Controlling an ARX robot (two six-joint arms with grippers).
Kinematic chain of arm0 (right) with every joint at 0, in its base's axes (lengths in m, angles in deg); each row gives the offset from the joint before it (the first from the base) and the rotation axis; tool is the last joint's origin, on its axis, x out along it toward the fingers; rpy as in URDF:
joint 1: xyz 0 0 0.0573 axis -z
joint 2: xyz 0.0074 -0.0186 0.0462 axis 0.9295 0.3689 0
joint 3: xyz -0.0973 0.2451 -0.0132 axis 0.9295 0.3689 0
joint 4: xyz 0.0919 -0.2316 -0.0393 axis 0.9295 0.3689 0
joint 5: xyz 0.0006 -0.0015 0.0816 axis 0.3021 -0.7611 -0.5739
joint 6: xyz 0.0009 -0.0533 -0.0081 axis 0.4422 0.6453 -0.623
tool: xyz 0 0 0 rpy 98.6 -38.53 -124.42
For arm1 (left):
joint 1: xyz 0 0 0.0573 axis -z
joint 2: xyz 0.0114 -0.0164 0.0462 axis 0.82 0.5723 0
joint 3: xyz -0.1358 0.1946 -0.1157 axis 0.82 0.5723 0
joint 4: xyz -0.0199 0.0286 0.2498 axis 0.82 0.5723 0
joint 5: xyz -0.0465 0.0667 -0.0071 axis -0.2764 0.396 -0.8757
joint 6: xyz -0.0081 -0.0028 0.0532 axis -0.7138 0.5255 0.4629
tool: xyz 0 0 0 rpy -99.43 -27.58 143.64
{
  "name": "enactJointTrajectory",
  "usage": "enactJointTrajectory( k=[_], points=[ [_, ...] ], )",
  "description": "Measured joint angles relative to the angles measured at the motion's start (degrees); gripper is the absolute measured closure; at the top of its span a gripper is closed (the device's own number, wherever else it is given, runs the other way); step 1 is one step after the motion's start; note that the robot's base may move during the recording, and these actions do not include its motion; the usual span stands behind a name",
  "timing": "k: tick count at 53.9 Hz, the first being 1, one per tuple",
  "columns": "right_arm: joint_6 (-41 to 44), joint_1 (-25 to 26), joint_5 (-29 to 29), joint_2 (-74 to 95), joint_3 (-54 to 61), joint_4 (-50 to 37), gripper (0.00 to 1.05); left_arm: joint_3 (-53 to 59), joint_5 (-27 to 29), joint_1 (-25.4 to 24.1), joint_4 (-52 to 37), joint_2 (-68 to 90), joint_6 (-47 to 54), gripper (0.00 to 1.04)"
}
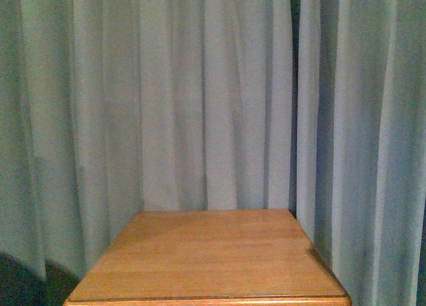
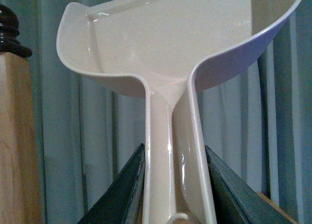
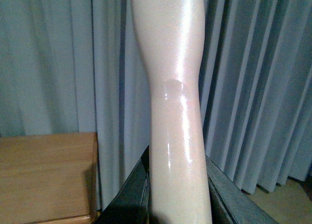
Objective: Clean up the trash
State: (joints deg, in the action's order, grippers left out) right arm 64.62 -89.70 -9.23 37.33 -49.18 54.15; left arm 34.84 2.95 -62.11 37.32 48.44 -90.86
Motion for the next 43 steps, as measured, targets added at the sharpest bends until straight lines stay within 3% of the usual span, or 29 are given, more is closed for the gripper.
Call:
enactJointTrajectory(
  k=[43],
  points=[
    [0.5,-0.6,-0.3,0.1,0.8,0.0,0.84,0.2,0.1,-0.1,0.1,-0.2,0.0,0.76]
  ],
)
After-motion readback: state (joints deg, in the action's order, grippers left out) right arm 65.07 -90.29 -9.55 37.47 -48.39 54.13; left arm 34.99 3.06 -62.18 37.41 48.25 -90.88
